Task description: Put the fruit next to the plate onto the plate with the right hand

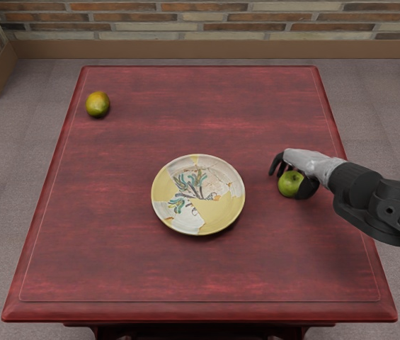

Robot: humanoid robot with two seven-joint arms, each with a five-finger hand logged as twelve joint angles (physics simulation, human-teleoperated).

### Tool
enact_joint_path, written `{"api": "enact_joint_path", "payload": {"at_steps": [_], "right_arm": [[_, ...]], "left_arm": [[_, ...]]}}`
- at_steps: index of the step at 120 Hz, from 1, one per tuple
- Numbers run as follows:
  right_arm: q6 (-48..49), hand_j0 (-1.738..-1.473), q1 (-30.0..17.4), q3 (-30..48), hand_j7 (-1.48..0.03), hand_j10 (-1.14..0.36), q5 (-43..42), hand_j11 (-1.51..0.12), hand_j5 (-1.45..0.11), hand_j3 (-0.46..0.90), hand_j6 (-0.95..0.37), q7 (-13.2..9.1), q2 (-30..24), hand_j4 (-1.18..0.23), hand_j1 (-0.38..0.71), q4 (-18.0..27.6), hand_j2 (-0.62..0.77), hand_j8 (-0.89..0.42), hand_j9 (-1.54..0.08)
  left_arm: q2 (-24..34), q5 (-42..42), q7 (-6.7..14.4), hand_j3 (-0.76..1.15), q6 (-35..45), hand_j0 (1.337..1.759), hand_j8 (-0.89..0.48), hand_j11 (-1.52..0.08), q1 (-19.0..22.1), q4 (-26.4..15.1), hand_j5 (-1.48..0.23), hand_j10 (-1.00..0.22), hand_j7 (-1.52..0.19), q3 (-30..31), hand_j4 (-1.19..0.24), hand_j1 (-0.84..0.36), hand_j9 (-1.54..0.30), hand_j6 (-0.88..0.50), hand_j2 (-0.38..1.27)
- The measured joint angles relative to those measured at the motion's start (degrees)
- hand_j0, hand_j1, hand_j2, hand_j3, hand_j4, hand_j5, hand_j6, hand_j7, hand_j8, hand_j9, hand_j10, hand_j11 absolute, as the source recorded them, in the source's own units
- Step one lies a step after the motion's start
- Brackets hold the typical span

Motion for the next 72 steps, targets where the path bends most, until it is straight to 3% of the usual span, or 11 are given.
{"api": "enact_joint_path", "payload": {"at_steps": [21, 40, 53, 72], "right_arm": [[-0.20, -1.653, -0.29, 0.03, -0.65, -0.50, -0.02, -0.66, -0.64, 0.00, -0.46, 0.00, 0.28, -0.51, 0.22, -0.48, -0.10, -0.42, -0.65], [-0.13, -1.642, -0.37, 0.06, -0.76, -0.54, -0.16, -0.79, -0.77, 0.00, -0.42, -0.13, 1.20, -0.59, 0.24, -1.41, -0.08, -0.37, -0.79], [-0.22, -1.641, -0.40, 0.15, -0.86, -0.53, 0.10, -0.89, -0.87, 0.00, -0.45, -0.10, 1.40, -0.66, 0.25, -1.81, 0.11, -0.35, -0.88], [-0.22, -1.642, -0.32, 0.53, -0.99, -0.57, 1.23, -1.02, -1.00, 0.00, -0.55, -0.05, 1.49, -0.76, 0.22, -2.27, 0.17, -0.39, -1.02]], "left_arm": [[0.00, 0.00, 0.00, 0.00, 0.00, 1.658, -0.01, -0.01, 0.00, 0.00, -0.01, -0.01, -0.01, 0.00, -0.01, 0.34, -0.01, -0.01, 0.00], [0.00, 0.01, -0.01, 0.00, 0.00, 1.658, -0.01, -0.01, 0.00, 0.00, -0.01, -0.01, -0.01, -0.02, -0.01, 0.34, -0.01, -0.01, 0.00], [0.00, 0.01, -0.01, 0.00, 0.00, 1.658, -0.01, -0.01, 0.00, 0.00, -0.01, -0.01, -0.01, -0.01, -0.01, 0.34, -0.01, -0.01, 0.00], [0.00, 0.01, -0.01, 0.00, 0.00, 1.658, -0.01, -0.01, 0.00, 0.00, -0.01, -0.01, -0.01, -0.01, -0.01, 0.34, -0.01, -0.01, 0.00]]}}
